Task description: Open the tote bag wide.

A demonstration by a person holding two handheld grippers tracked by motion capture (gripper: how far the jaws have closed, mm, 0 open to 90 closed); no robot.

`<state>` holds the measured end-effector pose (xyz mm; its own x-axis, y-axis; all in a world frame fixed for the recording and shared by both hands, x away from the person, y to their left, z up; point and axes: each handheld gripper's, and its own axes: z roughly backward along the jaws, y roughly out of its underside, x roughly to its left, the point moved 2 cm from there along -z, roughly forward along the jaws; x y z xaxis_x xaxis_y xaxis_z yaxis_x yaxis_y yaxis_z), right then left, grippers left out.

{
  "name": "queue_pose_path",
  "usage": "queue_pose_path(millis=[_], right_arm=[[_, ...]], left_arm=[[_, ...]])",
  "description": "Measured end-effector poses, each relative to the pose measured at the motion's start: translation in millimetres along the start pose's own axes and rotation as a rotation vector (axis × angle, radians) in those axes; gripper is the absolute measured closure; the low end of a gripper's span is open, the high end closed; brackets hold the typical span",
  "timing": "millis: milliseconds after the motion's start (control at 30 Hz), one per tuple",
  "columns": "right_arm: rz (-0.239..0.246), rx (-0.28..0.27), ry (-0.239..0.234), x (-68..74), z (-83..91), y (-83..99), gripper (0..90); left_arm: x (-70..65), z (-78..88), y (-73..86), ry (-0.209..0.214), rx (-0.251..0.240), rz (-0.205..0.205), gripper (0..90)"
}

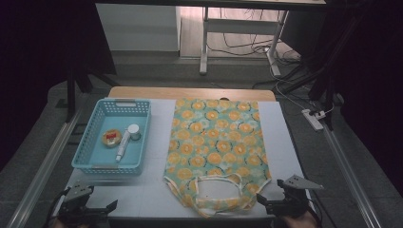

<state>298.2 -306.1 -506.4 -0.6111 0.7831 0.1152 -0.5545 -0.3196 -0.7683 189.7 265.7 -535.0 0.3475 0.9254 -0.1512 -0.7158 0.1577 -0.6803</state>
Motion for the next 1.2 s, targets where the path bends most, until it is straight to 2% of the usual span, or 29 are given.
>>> queue_pose_path(millis=[200, 267, 333, 400, 433, 567, 900, 1033, 1067, 1100, 1167, 1200], right_arm=[[-0.001, -0.003, -0.005, 0.1, 0.6, -0.5, 0.0], [0.016, -0.003, -0.004, 1.9, 1.0, -2.3, 0.0], [0.034, -0.026, -0.035, 8.3, 3.0, -9.4, 0.0], [0.045, -0.029, -0.045, 11.3, 3.2, -11.8, 0.0], [0.076, -0.027, -0.063, 17.6, 1.6, -14.8, 0.0], [0.119, 0.000, -0.086, 26.4, -4.3, -16.9, 0.0], [0.134, 0.033, -0.113, 38.7, -11.0, -23.6, 0.0], [0.160, 0.041, -0.182, 55.2, -16.7, -31.7, 0.0], [0.160, 0.041, -0.182, 55.2, -16.7, -31.7, 0.0], [0.185, 0.049, -0.210, 64.0, -21.2, -33.9, 0.0], [0.217, 0.063, -0.227, 72.8, -27.1, -35.6, 0.0], [0.217, 0.063, -0.227, 72.8, -27.1, -35.6, 0.0]], left_arm=[[-0.4, 0.0, -0.1, -0.004, 0.002, -0.004, 0.0], [-0.6, -0.4, -0.2, -0.006, 0.004, -0.005, 0.0], [-0.8, -0.4, -0.2, -0.006, 0.004, -0.007, 0.0], [-0.6, -0.2, -0.1, -0.007, 0.003, -0.005, 0.0], [-0.5, -0.1, -0.1, -0.007, 0.002, -0.004, 0.0], [-0.3, 0.2, 0.0, -0.007, 0.002, -0.003, 0.0], [-0.3, -0.3, -0.2, -0.009, 0.004, -0.003, 0.0], [0.0, -0.3, -0.3, -0.007, 0.005, -0.002, 0.0], [0.1, -0.3, -0.3, -0.007, 0.005, -0.002, 0.0], [0.2, -0.2, -0.3, -0.006, 0.005, -0.001, 0.0], [0.4, -0.2, -0.3, -0.004, 0.004, 0.000, 0.0], [0.3, -0.2, -0.3, -0.004, 0.004, 0.001, 0.0]])
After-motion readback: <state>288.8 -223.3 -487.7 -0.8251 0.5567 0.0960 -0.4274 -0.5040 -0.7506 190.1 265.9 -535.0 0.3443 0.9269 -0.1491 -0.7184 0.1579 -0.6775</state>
